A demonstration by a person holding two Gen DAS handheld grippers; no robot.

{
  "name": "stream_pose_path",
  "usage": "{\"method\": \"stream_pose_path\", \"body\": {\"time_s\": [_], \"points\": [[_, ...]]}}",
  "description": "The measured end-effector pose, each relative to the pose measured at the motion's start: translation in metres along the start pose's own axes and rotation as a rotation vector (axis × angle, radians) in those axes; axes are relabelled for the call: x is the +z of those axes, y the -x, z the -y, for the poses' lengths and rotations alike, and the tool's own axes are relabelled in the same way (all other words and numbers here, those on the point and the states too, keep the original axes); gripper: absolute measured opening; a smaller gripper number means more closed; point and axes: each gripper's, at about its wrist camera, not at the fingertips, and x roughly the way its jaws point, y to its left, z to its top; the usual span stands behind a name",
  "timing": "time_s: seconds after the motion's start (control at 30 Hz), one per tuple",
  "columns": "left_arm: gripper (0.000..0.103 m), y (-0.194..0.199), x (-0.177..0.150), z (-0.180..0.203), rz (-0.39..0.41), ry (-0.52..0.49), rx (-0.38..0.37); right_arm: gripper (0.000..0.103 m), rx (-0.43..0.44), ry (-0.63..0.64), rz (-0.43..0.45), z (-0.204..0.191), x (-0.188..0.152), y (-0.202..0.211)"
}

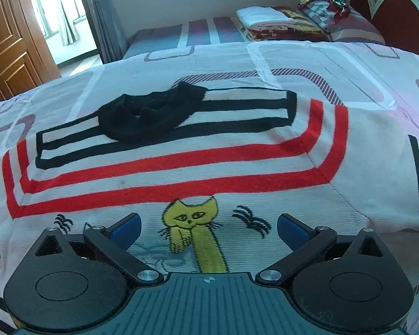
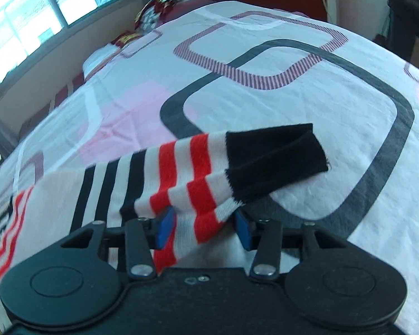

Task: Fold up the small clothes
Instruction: 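Reach the right gripper to the black sleeve cuff and grasp it, then carry the held sleeve with the right gripper across the sweater body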

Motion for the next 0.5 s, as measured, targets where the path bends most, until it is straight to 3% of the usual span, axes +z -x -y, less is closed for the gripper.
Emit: {"method": "stream_pose_path", "body": {"time_s": [0.1,0.3,0.5], "points": [[0.103,0.002,0.001,-0.006,0.006,-0.001,0.003,0.021,-0.009,-0.021,0.022,0.001,0.002,0.001],[0.103,0.006,0.004,-0.027,0.026,0.007,0.011,0.014,0.065,-0.005,0.107,-0.012,0.006,0.016],[0.103,0.018,0.005,-0.079,0.046,0.067,0.01,0.013,0.246,0.168,0.155,-0.093,-0.001,0.044]]}}
